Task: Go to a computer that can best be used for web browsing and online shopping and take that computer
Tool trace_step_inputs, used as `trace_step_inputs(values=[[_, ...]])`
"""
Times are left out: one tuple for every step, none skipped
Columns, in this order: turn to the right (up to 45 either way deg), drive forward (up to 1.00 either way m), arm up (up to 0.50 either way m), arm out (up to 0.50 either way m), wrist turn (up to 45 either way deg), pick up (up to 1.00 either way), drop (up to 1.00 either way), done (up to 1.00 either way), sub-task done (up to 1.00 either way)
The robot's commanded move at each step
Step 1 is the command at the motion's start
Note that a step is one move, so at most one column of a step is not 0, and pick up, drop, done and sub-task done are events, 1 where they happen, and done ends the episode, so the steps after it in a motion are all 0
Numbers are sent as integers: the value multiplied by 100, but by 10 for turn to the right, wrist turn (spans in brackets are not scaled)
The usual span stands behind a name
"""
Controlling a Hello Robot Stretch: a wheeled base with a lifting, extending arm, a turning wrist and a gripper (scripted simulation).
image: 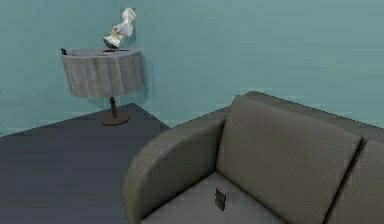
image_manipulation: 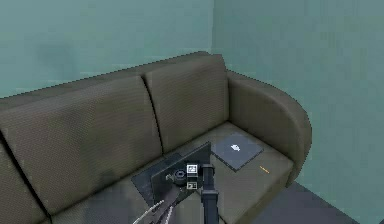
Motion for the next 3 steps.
trace_step_inputs(values=[[0, 0, 0, 0, 450, 0, 0, 0, 0], [0, 0, 0, 0, 450, 0, 0, 0, 0], [0, 0, 0, 0, 30, 0, 0, 0, 0]])
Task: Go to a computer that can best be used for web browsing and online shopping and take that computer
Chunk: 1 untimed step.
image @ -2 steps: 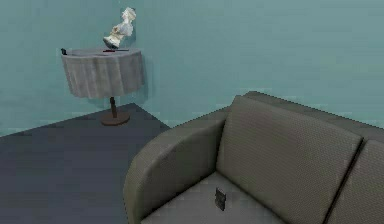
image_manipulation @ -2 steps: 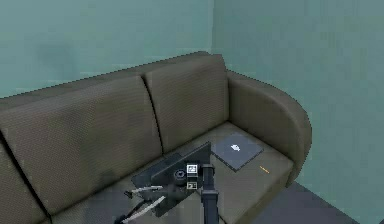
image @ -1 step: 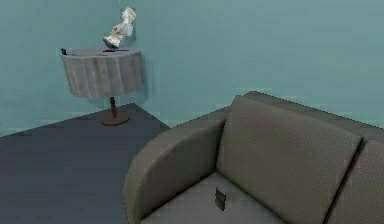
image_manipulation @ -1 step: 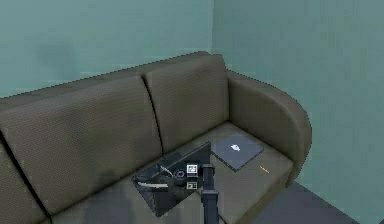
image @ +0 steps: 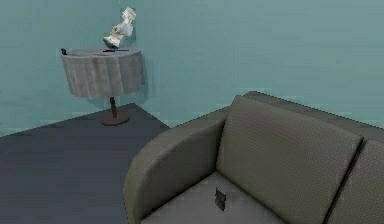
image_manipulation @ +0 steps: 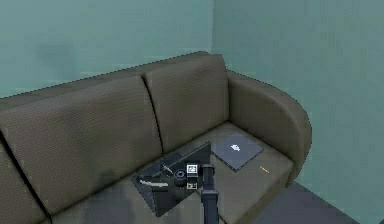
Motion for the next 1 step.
trace_step_inputs(values=[[0, 0, 0, 0, 0, 100, 0, 0, 0]])
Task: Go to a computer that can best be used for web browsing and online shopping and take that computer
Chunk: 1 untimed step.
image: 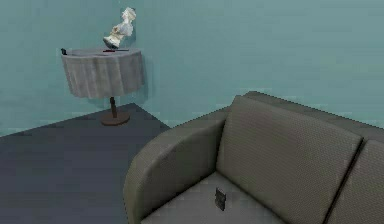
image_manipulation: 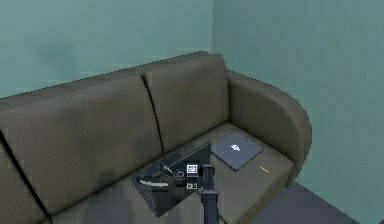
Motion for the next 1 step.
trace_step_inputs(values=[[0, 0, 10, 0, 0, 0, 0, 0, 0]])
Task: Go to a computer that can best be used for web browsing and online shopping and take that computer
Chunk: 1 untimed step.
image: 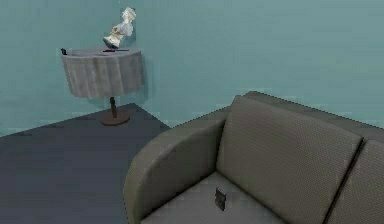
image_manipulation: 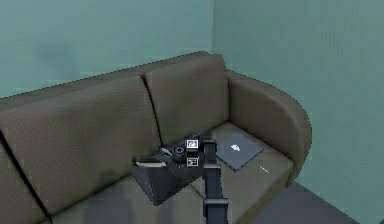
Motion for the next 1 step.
trace_step_inputs(values=[[0, 0, 0, 0, 0, 0, 0, 100, 0]])
